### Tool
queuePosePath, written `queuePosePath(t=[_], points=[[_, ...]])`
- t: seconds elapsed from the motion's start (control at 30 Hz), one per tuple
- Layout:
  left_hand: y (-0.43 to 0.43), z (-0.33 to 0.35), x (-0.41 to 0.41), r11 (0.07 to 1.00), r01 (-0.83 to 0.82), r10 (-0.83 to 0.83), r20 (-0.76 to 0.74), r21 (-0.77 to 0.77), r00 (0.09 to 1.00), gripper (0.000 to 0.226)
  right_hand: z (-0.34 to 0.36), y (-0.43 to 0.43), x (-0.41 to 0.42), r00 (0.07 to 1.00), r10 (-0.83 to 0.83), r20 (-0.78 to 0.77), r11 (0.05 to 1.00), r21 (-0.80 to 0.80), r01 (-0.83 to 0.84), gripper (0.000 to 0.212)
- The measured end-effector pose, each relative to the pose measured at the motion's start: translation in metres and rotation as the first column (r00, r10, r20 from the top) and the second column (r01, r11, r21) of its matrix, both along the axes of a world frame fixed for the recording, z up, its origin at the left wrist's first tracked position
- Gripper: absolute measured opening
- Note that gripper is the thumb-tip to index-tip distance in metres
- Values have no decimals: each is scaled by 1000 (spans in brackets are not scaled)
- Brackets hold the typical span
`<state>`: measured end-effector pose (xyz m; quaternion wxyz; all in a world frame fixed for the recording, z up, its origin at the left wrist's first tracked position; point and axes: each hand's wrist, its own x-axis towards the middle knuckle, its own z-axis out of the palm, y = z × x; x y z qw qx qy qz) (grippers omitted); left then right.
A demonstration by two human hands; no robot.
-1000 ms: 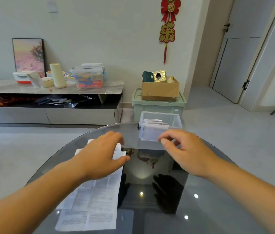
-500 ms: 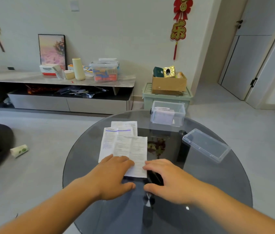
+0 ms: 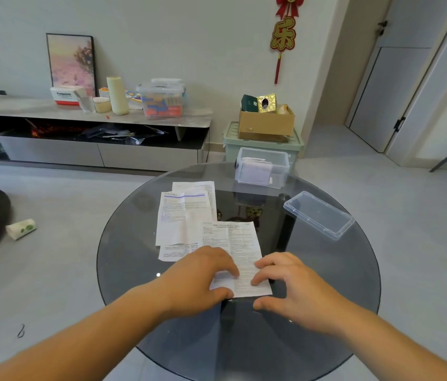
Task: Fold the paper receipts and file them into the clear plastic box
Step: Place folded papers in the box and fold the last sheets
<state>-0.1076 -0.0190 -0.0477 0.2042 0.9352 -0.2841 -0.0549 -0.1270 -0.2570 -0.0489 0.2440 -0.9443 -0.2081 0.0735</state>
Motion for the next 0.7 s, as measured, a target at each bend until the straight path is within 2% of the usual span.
queuePosePath(t=[0.13,0.27,0.47,0.7], points=[[2,-1,3,1000,22,-22,-36,-3,999,33,-8,0,3,999,-39,-10,996,74,40,21],[5,-2,7,999,31,-33,-85,-21,996,31,-14,1,9,997,-62,-36,992,109,65,20],[7,-5,10,998,29,-36,-118,-57,992,26,-16,3,12,995,-84,-50,990,114,89,16],[9,-8,12,997,36,-43,-109,-68,993,34,-16,4,13,995,-93,-46,991,95,97,15]])
